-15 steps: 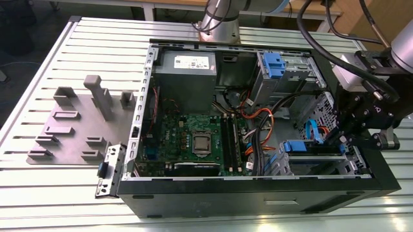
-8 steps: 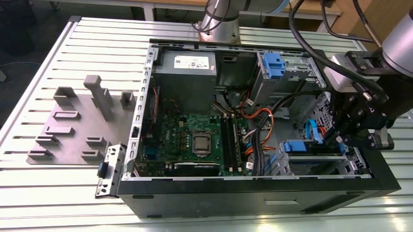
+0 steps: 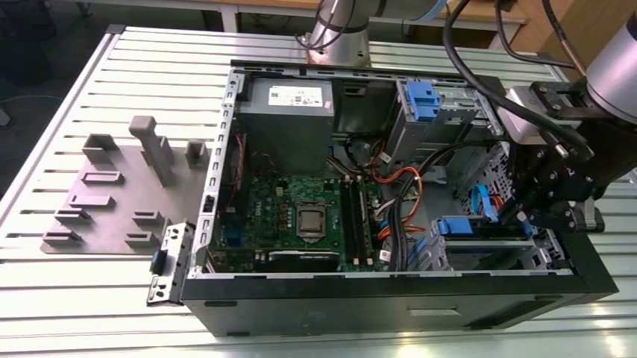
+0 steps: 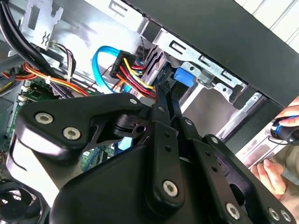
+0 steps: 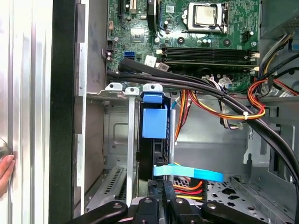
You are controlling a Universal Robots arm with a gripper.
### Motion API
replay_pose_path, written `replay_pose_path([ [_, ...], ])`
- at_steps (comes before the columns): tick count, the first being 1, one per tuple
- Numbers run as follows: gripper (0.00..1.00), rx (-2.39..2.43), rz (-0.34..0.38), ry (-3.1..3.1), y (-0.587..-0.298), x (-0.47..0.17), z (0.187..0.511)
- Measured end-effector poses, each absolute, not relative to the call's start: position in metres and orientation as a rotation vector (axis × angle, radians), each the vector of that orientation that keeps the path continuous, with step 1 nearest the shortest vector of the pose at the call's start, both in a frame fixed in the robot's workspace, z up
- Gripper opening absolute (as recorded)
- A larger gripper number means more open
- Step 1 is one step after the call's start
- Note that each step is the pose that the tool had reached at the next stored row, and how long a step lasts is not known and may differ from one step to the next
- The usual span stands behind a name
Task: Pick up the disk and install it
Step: 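Insert the second disk wire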
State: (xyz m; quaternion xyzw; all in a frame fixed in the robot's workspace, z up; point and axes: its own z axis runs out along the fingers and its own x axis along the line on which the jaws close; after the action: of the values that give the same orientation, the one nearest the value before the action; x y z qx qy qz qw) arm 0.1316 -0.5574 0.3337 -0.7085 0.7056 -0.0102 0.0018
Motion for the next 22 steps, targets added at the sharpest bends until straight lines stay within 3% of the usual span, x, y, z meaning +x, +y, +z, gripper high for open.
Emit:
replay_pose_path([
  [22, 0.17, -2.221, -0.032, 2.217, -0.5574, 0.1316, 0.3298],
])
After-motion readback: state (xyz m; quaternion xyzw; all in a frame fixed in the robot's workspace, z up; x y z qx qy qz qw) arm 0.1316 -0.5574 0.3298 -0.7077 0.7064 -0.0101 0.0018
